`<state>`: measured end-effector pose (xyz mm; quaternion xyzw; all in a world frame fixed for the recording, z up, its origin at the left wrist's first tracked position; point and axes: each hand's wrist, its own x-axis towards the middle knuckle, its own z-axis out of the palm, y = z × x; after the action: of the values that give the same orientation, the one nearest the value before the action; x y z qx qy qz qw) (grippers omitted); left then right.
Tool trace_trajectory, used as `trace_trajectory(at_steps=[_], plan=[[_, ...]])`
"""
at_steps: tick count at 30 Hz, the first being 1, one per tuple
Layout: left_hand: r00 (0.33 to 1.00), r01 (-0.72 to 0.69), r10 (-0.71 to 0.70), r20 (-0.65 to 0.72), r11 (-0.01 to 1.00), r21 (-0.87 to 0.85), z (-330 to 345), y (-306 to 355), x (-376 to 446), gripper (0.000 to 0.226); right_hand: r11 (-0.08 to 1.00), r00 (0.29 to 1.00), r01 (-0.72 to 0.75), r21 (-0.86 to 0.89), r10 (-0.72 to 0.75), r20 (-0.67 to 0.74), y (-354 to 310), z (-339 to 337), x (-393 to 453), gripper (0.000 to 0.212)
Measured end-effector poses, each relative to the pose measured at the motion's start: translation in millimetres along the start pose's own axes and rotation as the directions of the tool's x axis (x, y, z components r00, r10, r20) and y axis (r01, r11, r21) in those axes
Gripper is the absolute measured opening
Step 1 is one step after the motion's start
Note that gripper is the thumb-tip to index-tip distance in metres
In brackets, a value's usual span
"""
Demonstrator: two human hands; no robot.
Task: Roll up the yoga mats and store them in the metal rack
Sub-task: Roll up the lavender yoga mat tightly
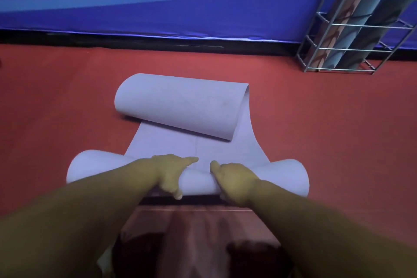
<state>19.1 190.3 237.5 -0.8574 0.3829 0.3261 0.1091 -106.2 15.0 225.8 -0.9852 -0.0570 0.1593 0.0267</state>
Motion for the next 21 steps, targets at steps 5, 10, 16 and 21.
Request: trace_trajectory(at_steps=[5,10,16,21], plan=[[0.986,-0.046,0.063,-0.154,0.992,0.115,-12,10,-22,0.065,0.975,0.990,-0.137,0.177,0.130,0.046,4,-34,-12,0.080],[0.951,-0.051,0.121,-0.284,0.969,0.242,-25,31,-49,0.042,0.957,0.960,-0.254,0.141,0.232,0.156,8,-66,-24,0.044],[0.911,0.029,0.052,-0.409,0.981,0.190,-15,39,-68,0.057,0.958,0.979,-0.203,0.203,0.196,0.054,4,-83,-43,0.040],[0.881,0.015,0.005,-0.474,0.999,0.038,-7,34,-81,0.042,0.981,0.973,-0.086,0.176,0.121,-0.195,-13,-69,-53,0.062]])
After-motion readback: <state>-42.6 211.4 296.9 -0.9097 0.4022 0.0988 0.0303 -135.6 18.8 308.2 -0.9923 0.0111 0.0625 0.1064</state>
